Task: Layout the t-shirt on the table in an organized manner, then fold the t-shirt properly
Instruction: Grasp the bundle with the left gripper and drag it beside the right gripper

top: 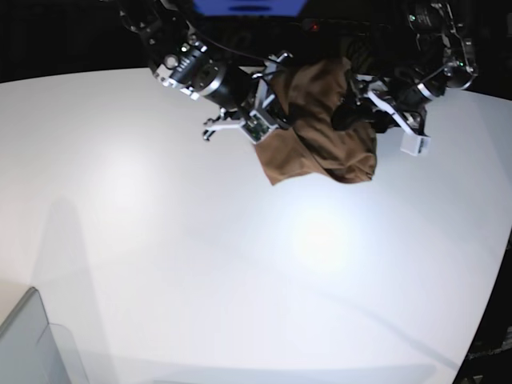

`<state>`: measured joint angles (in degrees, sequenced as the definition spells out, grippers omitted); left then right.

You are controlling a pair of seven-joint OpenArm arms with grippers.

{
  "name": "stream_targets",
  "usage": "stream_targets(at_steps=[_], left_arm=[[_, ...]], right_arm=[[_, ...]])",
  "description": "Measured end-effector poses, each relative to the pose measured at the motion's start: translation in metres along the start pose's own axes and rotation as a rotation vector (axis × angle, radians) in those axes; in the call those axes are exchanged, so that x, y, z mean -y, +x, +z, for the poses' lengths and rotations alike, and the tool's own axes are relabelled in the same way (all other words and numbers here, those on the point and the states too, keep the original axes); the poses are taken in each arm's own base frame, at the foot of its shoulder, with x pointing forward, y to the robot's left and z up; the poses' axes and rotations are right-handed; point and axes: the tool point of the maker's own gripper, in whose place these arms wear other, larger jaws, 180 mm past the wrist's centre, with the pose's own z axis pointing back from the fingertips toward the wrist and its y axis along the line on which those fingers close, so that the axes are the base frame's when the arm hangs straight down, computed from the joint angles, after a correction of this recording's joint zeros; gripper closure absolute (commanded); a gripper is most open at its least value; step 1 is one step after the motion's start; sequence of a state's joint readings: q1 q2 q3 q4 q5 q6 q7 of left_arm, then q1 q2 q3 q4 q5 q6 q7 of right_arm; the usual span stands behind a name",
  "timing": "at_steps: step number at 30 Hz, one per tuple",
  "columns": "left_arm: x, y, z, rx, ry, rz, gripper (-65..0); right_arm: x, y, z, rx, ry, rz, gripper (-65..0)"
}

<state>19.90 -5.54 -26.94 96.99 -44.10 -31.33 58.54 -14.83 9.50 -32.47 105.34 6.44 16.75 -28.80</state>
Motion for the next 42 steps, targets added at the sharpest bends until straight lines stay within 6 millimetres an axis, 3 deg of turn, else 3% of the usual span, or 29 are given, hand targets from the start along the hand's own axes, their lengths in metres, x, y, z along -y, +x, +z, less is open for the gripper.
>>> stream_targets(at_steps=[4,11,13,16,20,21,24,27,31,37,42], left_arm=[[-0.008,-0.011,-0.011,-0.04,0.008,0.022,-54.0],[-0.008,-0.004,-0.022,-0.01,-0.026,0.05,-53.8],[-0.006,-0.003,-0.025,-0.007,-0.03,0.035,-51.0],[-0.001,-0.007,-0.032,-0.004,-0.043,0.039,-34.7],[-0.002,-0.021,-0.038,-0.044,-0.067,0.057,-2.7],[-0.001,-0.02,-0.041,-0.051,-0.08,0.053,0.0],[0.004,-0.015,-0.054,-0.086,-0.117,0.008,-2.7],[0.006,-0.01,-0.058,-0.09,-0.123,-0.012,0.0],[0.002,0.002,-0.059,-0.119,-0.117,-0.068,0.0],[0.008,0.041,-0.083,-0.232,-0.056,-0.44,0.0],[0.039,0.058,-0.114,-0.32,-0.025,-0.793,0.0]], right_arm=[[-0.001,-0.001,0.0,0.0,0.001,-0.002,0.0],[0.001,-0.008,0.004,-0.014,0.001,0.005,0.0],[0.006,-0.013,0.006,-0.035,-0.011,0.011,0.0],[0.024,-0.011,0.01,-0.025,-0.06,-0.01,0.0],[0.053,-0.008,0.028,-0.003,-0.16,-0.04,0.0],[0.058,-0.008,0.031,-0.002,-0.174,-0.042,0.0],[0.075,-0.001,0.039,0.021,-0.225,-0.046,0.0],[0.092,-0.009,0.049,0.011,-0.28,-0.069,0.0],[0.094,-0.025,0.056,-0.029,-0.298,-0.092,0.0],[0.104,-0.039,0.069,-0.052,-0.345,-0.122,0.0],[0.125,-0.05,0.087,-0.07,-0.42,-0.149,0.0]])
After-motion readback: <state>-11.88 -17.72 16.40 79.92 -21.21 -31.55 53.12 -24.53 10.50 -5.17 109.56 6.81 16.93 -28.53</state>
